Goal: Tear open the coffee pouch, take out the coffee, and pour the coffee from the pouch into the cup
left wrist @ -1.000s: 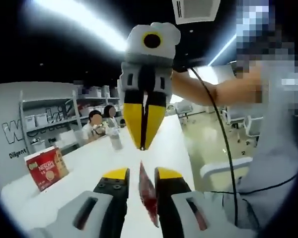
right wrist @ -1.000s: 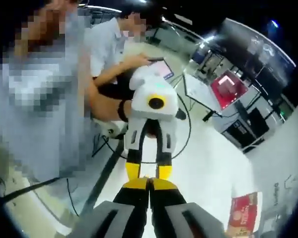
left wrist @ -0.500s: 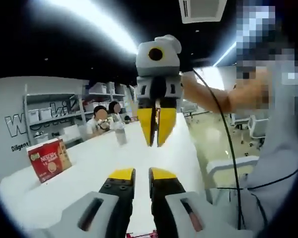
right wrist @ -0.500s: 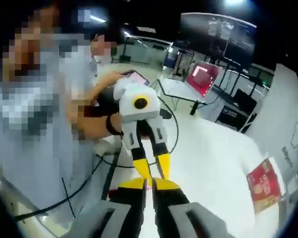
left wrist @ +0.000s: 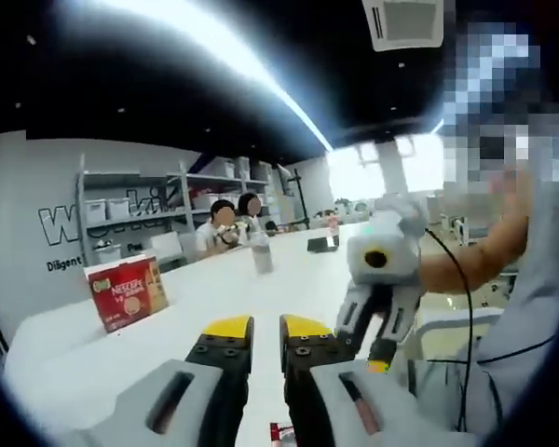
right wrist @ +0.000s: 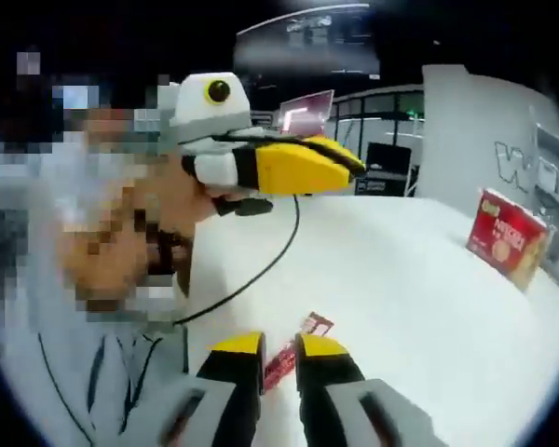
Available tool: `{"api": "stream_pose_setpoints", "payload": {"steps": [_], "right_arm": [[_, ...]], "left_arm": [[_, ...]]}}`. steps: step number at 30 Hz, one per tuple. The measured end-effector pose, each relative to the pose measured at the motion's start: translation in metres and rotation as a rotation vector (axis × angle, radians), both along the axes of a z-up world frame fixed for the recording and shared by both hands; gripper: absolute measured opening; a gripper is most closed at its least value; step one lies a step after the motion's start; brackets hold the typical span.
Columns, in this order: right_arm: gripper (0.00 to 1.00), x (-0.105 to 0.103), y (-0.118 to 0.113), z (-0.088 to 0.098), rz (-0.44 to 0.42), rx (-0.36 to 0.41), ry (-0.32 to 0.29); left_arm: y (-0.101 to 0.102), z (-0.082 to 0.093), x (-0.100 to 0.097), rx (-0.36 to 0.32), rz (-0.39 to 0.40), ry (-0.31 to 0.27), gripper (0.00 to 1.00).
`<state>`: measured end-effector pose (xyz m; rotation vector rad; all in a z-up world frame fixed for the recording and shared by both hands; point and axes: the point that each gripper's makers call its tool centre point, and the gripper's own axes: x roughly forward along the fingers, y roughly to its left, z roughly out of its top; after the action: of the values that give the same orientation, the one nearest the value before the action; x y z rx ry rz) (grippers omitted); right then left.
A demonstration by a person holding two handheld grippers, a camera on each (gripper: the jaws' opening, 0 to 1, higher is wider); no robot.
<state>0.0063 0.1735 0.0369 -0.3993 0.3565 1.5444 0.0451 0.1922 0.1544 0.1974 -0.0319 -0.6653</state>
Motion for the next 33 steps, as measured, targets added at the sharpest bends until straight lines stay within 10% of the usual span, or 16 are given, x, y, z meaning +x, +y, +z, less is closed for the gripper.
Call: {"api": "stream_pose_setpoints", "payload": {"steps": [12,21,24,33], "right_arm": [[0.11,-0.001,0.003,-0.033,-0.117,0.04,0.106],[0.03,0.012,-0.002,-0.028,-0.163,0.061,0.066],[0.25,0.002,0.001,-0.022,-0.146,0.072,0.082],[0.14,-0.005,0.004,-0.04,-0.151,-0.024,0.049]], "left_arm": [[-0.003,0.004,-0.006,0.027,-0.001,-0.024,0.14],[-0.001,0.002,-0.005,0.043,0.013,-0.023,0.14],[0.0,0.002,-0.004,0.041,0.018,-0.023,0.14],[0.001,0.006,-0.007,0.043,0.022,-0.032,0.14]]}}
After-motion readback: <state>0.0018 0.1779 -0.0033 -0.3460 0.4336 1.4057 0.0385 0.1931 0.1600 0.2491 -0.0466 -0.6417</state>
